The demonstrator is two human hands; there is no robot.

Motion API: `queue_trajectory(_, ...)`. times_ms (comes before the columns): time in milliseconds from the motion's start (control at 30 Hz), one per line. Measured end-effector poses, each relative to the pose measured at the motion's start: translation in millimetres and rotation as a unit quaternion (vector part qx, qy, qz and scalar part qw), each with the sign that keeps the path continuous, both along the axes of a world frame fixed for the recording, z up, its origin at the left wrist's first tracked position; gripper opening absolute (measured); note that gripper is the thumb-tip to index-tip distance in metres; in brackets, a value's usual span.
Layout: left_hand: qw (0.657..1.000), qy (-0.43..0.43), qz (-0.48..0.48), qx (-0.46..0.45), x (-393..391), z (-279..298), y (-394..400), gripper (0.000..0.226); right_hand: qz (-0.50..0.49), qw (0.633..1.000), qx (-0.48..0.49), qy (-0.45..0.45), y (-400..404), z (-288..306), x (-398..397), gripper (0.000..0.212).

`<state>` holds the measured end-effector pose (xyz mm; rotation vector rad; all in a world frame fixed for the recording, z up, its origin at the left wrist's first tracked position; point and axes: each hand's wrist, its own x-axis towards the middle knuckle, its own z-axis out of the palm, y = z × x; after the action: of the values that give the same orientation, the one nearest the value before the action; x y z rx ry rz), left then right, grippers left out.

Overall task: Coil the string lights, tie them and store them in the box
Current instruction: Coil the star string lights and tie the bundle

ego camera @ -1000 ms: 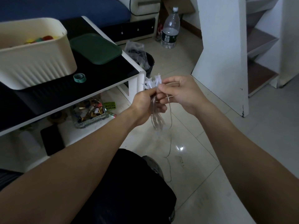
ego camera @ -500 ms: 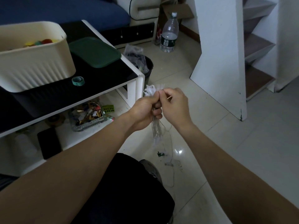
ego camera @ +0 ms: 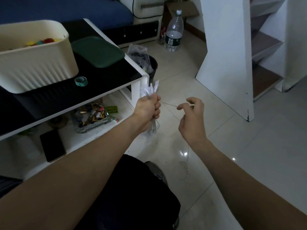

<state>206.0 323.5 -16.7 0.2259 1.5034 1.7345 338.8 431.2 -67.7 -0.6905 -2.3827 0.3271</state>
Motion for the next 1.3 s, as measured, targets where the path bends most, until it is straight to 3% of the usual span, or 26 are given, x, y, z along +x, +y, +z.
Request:
queue_trajectory(133,1.0,-0.017,0.018,-0.003,-6,-1,-1,0.027,0.029,0.989,-0.038,0.142,8,-1,12,0.044)
queue_trajectory(200,0.999,-0.029,0.031,-0.015,-11,-5,-3,0.028,0.014,0.986,-0.038,0.16,13,-1,18,0.041)
queue_trajectory(300,0.999,-0.04,0.009,-0.011,-15,-7,-2,0.029,-0.027,0.992,-0.103,0.068,30,-11,31,0.048)
queue_trajectory(433,0.999,-0.016,-0.019,-0.029,-7,-11,-4,0.031,-0.114,0.968,-0.18,-0.131,62,-38,63,0.026)
queue_trajectory(500,0.996,0.026,-0.045,-0.074,7,-16,-4,0.03,-0.171,0.905,-0.257,-0.294,69,-52,85,0.05)
queue_trajectory(567,0.987,0.068,-0.086,-0.121,21,-20,-4,0.027,-0.226,0.814,-0.396,-0.36,64,-60,108,0.075)
queue_trajectory(633,0.975,0.083,-0.131,-0.157,36,-22,-1,0.025,-0.266,0.704,-0.576,-0.319,57,-68,135,0.09)
queue_trajectory(700,0.969,0.069,-0.167,-0.166,54,-24,5,0.026,-0.263,0.624,-0.703,-0.217,51,-78,161,0.092)
queue_trajectory(800,0.967,0.037,-0.18,-0.178,81,-32,19,0.026,-0.208,0.565,-0.796,-0.051,45,-86,182,0.074)
queue_trajectory(867,0.96,0.024,-0.183,-0.212,105,-45,31,0.023,-0.175,0.58,-0.795,-0.037,42,-90,193,0.058)
queue_trajectory(933,0.95,0.016,-0.192,-0.245,130,-61,40,0.019,-0.175,0.627,-0.758,-0.039,43,-99,202,0.047)
queue_trajectory(1000,0.945,0.013,-0.201,-0.258,151,-76,45,0.018,-0.161,0.679,-0.714,-0.06,44,-106,209,0.056)
queue_trajectory(1067,0.945,0.01,-0.21,-0.25,171,-87,49,0.021,-0.147,0.756,-0.62,-0.149,44,-114,215,0.074)
queue_trajectory(1133,0.949,0.016,-0.213,-0.232,184,-97,52,0.024,-0.143,0.808,-0.511,-0.255,39,-128,225,0.072)
queue_trajectory(1200,0.951,0.025,-0.217,-0.221,196,-107,54,0.026,-0.138,0.811,-0.455,-0.34,30,-150,246,0.048)
queue_trajectory(1300,0.94,0.043,-0.251,-0.227,206,-118,53,0.028,-0.165,0.737,-0.536,-0.377,2,-181,278,0.028)
